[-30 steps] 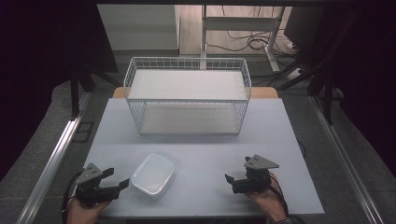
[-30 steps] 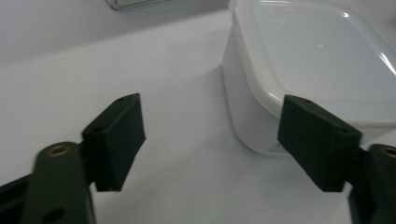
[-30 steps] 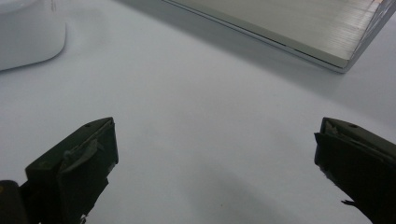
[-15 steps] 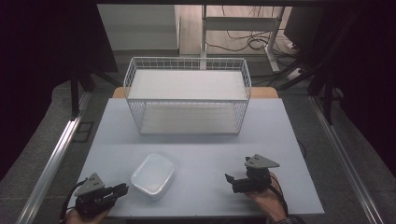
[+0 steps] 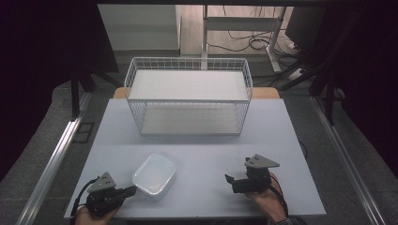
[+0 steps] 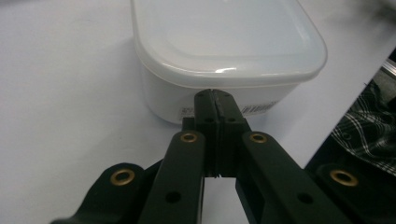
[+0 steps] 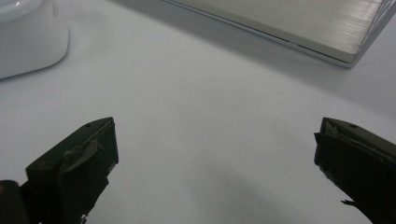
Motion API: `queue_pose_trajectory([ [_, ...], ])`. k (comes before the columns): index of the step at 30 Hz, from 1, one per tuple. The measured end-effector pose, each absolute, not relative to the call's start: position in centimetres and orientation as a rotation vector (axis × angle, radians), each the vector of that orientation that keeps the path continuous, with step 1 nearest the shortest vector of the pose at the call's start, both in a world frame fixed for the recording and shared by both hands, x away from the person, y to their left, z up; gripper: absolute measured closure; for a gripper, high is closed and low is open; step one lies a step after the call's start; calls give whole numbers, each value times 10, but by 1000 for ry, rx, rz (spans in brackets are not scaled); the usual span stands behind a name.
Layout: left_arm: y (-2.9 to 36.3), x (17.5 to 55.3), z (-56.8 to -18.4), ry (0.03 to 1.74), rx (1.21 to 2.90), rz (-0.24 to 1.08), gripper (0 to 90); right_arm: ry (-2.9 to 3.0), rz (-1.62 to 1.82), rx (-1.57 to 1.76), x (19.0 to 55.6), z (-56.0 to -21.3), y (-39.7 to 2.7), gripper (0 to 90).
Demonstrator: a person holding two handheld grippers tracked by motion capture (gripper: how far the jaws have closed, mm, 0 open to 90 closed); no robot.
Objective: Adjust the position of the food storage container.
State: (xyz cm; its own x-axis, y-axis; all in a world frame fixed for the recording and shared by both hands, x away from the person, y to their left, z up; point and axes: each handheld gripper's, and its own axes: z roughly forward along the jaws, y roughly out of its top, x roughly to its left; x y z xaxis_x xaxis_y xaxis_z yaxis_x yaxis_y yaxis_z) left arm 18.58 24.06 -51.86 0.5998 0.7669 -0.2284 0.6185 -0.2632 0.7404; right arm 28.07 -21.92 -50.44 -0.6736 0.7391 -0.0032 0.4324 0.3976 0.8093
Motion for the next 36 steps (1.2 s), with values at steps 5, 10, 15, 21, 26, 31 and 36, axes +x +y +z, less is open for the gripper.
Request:
queue_pose_trajectory([
  [5, 242, 197, -519, 1141, 1964, 234, 900, 2309, 1192, 1018, 282, -503, -219, 20],
  [10, 245, 207, -521, 1159, 1950, 229, 900, 2319, 1196, 995, 282, -501, -217, 91],
  [15, 246, 219, -524, 1182, 1941, 230, 900, 2327, 1200, 991, 282, -498, -215, 228],
  [21, 245, 228, -525, 1191, 1942, 232, 900, 2384, 1224, 958, 285, -492, -203, 457],
  [26, 243, 235, -525, 1193, 1940, 227, 900, 2443, 1235, 904, 290, -492, -187, 614],
  [31, 241, 243, -526, 1192, 1941, 223, 900, 2525, 1222, 851, 296, -495, -167, 767],
  [36, 235, 255, -526, 1177, 1947, 214, 900, 2566, 1184, 800, 304, -497, -145, 885],
])
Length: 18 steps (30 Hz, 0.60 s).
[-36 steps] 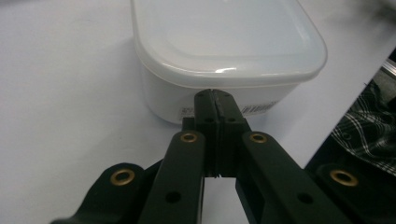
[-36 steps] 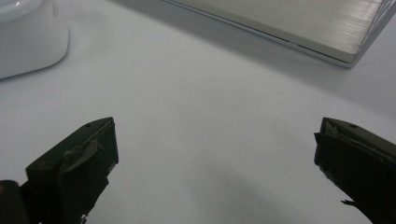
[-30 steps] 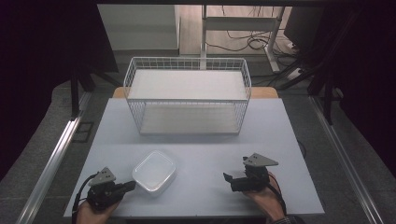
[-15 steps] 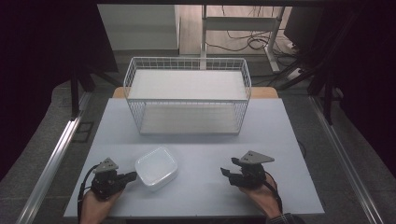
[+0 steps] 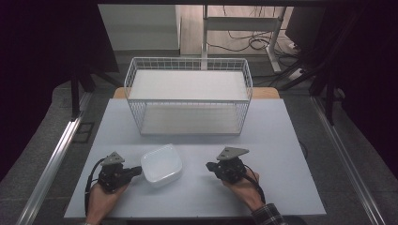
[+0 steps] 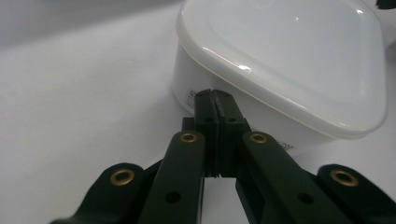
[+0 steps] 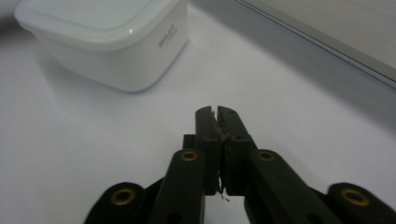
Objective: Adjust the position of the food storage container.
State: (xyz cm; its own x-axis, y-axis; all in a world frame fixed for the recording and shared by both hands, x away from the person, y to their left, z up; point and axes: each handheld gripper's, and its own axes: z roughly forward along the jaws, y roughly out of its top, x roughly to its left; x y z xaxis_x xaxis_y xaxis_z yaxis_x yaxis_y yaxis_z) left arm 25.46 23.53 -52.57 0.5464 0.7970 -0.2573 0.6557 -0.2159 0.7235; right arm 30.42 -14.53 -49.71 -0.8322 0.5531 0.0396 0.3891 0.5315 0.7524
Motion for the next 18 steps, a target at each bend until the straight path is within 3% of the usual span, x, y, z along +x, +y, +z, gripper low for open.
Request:
queue_pose_trajectory([
  [10, 215, 283, -526, 1129, 1954, 168, 900, 2566, 1201, 926, 335, -509, -110, 888],
  [18, 189, 296, -526, 1078, 1968, 119, 900, 2536, 1152, 988, 337, -512, -112, 888],
])
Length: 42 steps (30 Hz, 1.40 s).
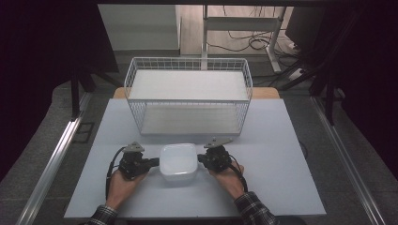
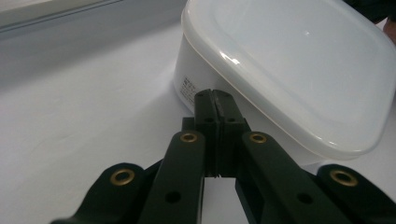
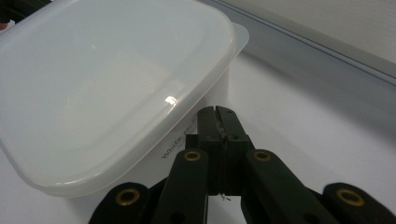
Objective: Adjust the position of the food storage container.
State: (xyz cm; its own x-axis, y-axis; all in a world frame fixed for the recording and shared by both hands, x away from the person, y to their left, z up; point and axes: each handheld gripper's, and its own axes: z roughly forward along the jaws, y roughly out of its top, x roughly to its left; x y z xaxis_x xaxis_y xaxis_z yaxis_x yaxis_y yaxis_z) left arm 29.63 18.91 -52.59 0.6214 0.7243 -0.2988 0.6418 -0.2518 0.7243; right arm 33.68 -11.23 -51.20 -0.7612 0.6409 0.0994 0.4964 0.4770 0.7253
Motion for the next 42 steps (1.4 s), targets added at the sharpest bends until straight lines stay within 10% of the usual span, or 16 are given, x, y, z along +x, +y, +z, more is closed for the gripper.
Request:
queue_pose_trajectory([
  [25, 148, 274, -519, 936, 2075, 86, 897, 2489, 1107, 1065, 290, -499, -166, 878],
  [30, 157, 265, -515, 945, 2072, 121, 761, 2458, 1131, 1018, 287, -492, -172, 817],
  [42, 176, 245, -512, 932, 2003, 206, 234, 2448, 1146, 962, 278, -490, -191, 314],
])
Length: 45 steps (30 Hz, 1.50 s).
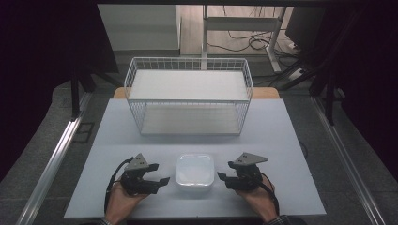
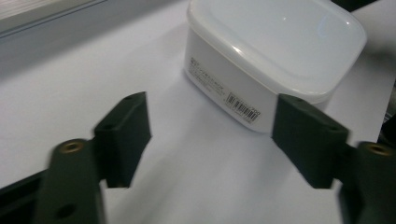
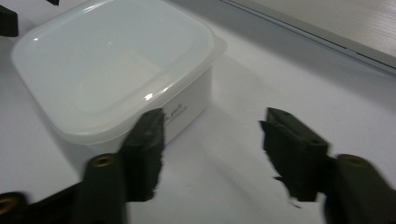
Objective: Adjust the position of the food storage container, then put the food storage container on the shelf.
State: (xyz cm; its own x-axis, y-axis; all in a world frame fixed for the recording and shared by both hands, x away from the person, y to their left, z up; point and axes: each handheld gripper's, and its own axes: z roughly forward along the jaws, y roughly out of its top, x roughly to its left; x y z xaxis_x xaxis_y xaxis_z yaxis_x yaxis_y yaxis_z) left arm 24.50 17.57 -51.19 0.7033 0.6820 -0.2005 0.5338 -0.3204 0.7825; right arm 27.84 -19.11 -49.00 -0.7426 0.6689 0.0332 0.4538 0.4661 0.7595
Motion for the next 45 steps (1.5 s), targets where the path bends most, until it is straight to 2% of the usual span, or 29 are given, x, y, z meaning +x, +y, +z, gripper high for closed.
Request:
queue_pose_trajectory([
  [3, 181, 243, -515, 941, 1985, 188, 140, 2438, 1165, 941, 277, -492, -194, 157],
  [4, 181, 243, -515, 941, 1985, 188, 119, 2438, 1165, 941, 277, -492, -194, 157],
  [5, 184, 241, -516, 946, 1979, 181, 95, 2438, 1153, 951, 277, -494, -196, 81],
  [7, 186, 241, -515, 950, 1976, 193, 72, 2450, 1145, 960, 278, -496, -197, 47],
  [19, 186, 243, -520, 910, 1982, 255, 22, 2442, 1193, 969, 281, -497, -198, 29],
  [37, 168, 254, -509, 920, 1968, 192, 4, 2460, 1230, 930, 283, -487, -184, 35],
  [45, 155, 261, -505, 902, 1984, 171, 16, 2490, 1208, 932, 285, -485, -170, 0],
])
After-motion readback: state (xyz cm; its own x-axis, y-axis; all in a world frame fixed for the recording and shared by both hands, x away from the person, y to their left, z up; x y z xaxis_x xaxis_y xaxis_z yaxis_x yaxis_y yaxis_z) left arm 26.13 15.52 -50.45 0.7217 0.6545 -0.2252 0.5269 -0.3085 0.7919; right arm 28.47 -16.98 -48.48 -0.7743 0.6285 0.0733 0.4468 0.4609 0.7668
